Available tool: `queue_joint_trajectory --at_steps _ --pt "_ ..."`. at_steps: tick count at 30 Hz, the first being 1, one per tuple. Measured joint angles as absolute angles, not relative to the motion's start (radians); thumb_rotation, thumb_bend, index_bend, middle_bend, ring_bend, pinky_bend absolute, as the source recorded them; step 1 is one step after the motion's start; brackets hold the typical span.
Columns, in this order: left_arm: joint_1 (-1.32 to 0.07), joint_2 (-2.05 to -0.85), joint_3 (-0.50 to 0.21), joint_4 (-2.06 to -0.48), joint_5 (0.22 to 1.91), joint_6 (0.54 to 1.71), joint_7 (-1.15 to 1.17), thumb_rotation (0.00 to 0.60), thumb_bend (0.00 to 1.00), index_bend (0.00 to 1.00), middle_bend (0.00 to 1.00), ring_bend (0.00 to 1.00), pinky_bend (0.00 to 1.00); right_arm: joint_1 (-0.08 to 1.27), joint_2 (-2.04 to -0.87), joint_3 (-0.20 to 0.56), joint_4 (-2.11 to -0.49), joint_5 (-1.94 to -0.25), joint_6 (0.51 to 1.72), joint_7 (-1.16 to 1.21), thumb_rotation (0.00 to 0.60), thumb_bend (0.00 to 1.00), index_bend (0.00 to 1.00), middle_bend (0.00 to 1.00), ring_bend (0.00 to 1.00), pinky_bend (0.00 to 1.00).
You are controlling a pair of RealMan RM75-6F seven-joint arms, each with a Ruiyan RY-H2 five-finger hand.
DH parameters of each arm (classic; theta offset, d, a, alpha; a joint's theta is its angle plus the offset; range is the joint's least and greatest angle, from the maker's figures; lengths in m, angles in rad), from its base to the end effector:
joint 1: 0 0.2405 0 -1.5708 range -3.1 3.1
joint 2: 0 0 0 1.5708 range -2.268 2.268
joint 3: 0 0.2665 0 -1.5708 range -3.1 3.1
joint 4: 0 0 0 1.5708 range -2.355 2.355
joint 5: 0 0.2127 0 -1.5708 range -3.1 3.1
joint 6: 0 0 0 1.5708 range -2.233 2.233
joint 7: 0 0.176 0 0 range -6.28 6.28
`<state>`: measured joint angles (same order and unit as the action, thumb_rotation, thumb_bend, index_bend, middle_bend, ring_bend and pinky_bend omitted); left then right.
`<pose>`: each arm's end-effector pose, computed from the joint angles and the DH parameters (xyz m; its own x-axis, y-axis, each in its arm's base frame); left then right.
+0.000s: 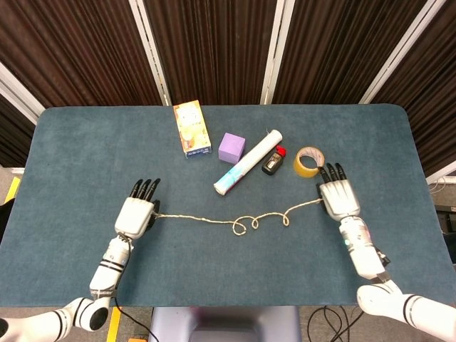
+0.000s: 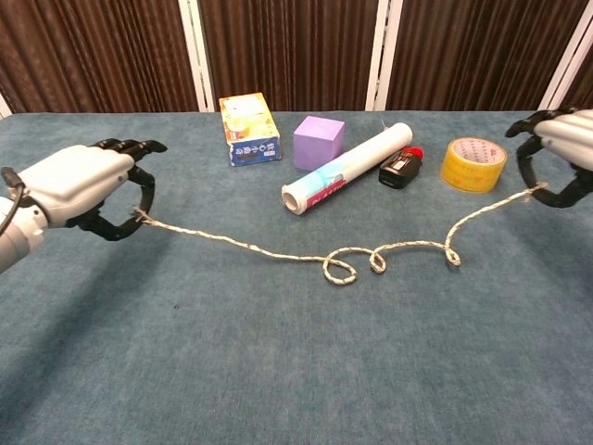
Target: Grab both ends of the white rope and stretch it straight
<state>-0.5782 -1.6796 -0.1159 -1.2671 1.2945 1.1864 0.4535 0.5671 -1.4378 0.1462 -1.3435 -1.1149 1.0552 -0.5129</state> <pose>-0.2043 0.3544 -0.0335 0.5986 0.0396 0.8001 0.7692 -0.3075 -0.5602 -0.2678 -0.3796 0.0421 0.6993 -0.1427 0.7004 -0.7147 -0.1536 0.6823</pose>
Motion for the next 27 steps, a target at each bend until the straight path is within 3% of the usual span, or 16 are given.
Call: queue_joint_trajectory --at_steps 14,27 --pt "-0.485 -1.574 -0.083 -1.254 1.313 1.250 0.385 0.600 0.44 0.59 0.03 0.00 0.08 0.467 -1.349 0.105 -1.281 -1.130 1.080 -0.362 0.600 0.54 0.82 0.20 0.00 0.00" --pt "-0.454 -1.557 -0.074 -1.213 1.321 1.240 0.344 0.600 0.44 0.59 0.03 0.00 0.08 0.428 -1.354 0.103 -1.161 -1.118 1.020 -0.243 0.600 0.54 0.82 0.20 0.00 0.00"
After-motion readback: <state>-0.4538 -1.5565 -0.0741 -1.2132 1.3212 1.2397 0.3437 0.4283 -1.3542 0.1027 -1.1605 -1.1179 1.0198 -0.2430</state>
